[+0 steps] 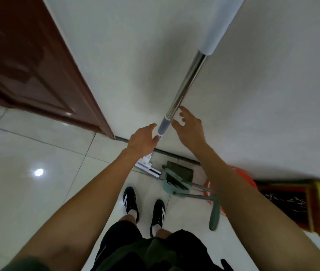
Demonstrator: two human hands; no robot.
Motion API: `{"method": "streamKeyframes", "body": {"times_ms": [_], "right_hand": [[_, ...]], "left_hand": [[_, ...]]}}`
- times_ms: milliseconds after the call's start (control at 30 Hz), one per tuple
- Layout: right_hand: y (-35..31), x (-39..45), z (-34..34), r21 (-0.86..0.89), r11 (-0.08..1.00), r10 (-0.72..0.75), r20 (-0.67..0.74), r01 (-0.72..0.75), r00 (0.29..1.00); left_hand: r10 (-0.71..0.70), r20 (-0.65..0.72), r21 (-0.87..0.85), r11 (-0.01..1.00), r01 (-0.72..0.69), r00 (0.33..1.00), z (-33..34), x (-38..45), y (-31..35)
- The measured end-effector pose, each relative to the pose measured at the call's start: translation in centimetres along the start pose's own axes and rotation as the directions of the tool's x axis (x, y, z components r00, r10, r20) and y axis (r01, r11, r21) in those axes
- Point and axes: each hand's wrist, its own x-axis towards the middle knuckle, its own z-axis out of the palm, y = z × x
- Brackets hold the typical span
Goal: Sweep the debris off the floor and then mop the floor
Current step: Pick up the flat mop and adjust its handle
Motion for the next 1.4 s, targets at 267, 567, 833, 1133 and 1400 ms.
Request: {"method": "streamKeyframes", "body": {"times_ms": [267, 567, 833, 1133, 1400], "right_hand": [[-2.6, 1.2, 0.2, 0.161, 0.987, 0.017, -0.114, 0.002, 0.993], [-2.4, -1.7, 0.6, 0.12, 0.989, -0.074, -0.062, 0.081, 0.995], [-2.4, -6.7, 0.9, 0.044, 0.971, -0.24, 0.131, 0.237, 0.962], [-4.1, -13.4, 3.0, 0.102, 0.859, -0.507, 0.301, 0.502, 0.808], [-7.9, -21.6, 6.9, 0.218, 0.714, -0.681, 0.438, 0.665, 0.587]], "left_hand": [[0.122, -0.003, -0.08, 0.989, -0.122, 0.992, -0.8, 3.3, 2.5], [0.074, 0.009, -0.15, 0.986, -0.072, 0.997, 0.4, 1.4, 2.0], [-0.11, -0.028, -0.079, 0.991, 0.107, 0.994, 0.9, -5.6, 1.2], [-0.345, -0.267, -0.2, 0.933, 0.299, 0.9, 2.8, -15.3, -1.2], [-0.521, -0.428, -0.339, 0.85, 0.403, 0.738, 3.7, -26.4, -4.5]]}}
